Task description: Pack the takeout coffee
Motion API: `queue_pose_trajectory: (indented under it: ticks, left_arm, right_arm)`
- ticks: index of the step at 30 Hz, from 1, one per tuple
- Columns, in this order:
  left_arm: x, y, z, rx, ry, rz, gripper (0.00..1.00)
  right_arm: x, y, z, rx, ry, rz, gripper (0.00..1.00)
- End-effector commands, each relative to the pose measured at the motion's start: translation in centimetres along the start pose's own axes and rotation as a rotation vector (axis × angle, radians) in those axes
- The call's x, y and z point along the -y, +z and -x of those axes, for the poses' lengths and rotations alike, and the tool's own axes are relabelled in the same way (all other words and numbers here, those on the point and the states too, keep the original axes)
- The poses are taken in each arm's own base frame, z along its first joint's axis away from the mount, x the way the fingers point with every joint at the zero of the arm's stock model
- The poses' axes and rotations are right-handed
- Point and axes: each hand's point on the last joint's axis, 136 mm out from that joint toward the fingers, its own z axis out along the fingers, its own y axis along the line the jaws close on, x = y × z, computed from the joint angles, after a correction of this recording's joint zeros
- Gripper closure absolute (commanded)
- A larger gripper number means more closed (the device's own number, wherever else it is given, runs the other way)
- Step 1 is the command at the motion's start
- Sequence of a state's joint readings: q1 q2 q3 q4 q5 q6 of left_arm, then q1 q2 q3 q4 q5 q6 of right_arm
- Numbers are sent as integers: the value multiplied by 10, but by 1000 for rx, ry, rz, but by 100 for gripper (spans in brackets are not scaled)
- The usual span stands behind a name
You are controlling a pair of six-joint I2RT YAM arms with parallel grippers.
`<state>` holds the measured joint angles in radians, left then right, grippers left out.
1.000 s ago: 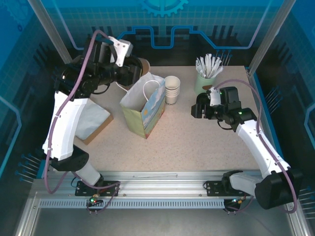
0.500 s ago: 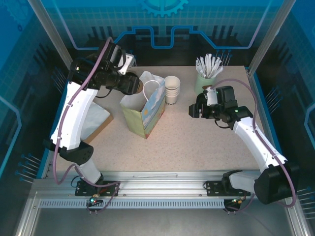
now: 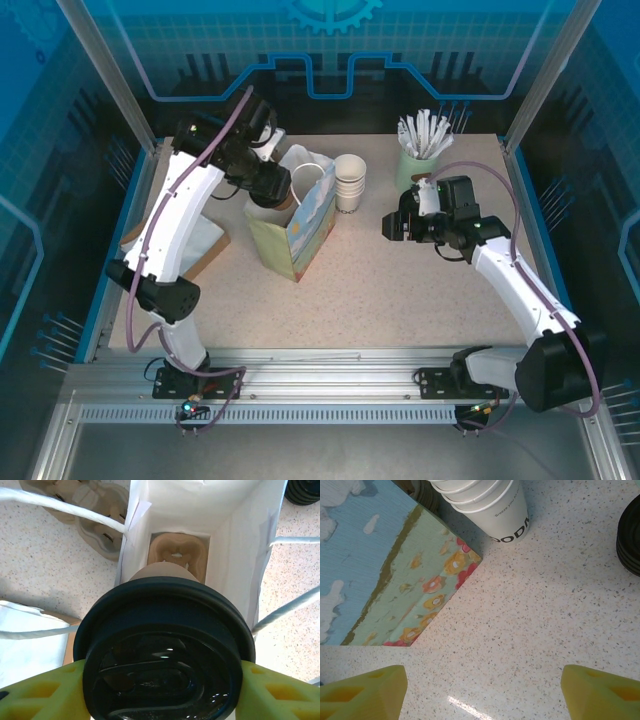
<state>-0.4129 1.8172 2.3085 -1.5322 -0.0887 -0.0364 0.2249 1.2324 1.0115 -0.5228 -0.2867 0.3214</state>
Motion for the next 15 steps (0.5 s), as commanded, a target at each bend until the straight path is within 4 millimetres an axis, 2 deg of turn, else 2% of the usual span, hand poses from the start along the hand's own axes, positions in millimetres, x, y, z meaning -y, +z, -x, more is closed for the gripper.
queue_pose_trajectory:
  ticks: [1,15]
  left_arm:
    - [0,9,-11,-66,-35,-13,59]
    - [5,37,-15,-130,-20,-49,60]
  right_arm:
    - [-7,4,-3,-10,-24,28,18]
    - [-3,6,-9,-17,-23,17,18]
